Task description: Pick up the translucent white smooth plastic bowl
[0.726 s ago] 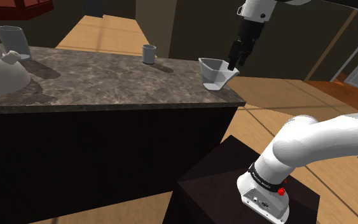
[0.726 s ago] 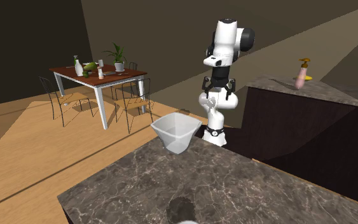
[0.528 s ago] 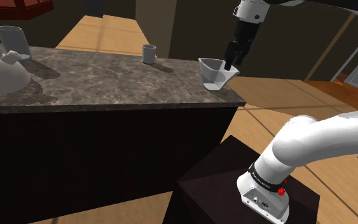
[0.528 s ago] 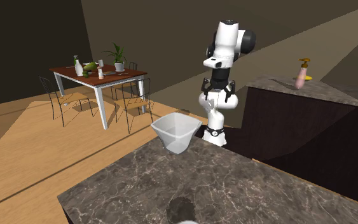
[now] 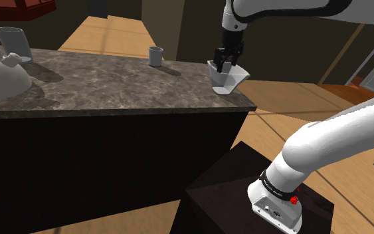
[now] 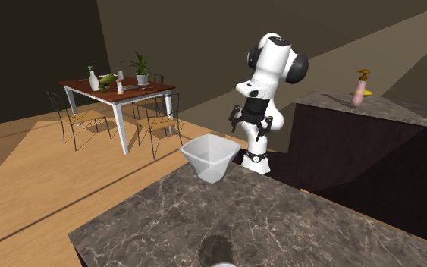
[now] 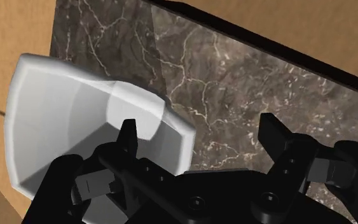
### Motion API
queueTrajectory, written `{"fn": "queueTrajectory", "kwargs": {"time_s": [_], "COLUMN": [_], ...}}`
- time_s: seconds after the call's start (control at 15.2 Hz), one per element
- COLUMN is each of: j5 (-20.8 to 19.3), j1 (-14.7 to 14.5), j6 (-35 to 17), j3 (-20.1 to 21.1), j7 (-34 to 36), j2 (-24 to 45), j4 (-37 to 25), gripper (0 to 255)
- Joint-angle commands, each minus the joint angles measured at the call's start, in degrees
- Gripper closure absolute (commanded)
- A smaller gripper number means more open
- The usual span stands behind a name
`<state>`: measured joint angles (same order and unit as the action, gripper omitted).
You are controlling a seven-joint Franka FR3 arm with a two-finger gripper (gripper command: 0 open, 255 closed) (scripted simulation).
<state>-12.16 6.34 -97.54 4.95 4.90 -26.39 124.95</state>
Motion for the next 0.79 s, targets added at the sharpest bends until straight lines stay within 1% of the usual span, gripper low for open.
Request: {"fn": "queueTrajectory", "kwargs": {"time_s": [0.0, 0.2, 0.73], "j5": [-2.8, -7.2, -7.8], "j1": [1.1, 2.7, 2.7], "j6": [-1.5, -3.2, -8.6], "j3": [1.0, 2.2, 2.1], "j7": [2.7, 6.6, 8.5], "j2": [3.5, 9.6, 10.1], "j4": [-1.6, -5.4, -0.1], "gripper": [0, 0, 0]}}
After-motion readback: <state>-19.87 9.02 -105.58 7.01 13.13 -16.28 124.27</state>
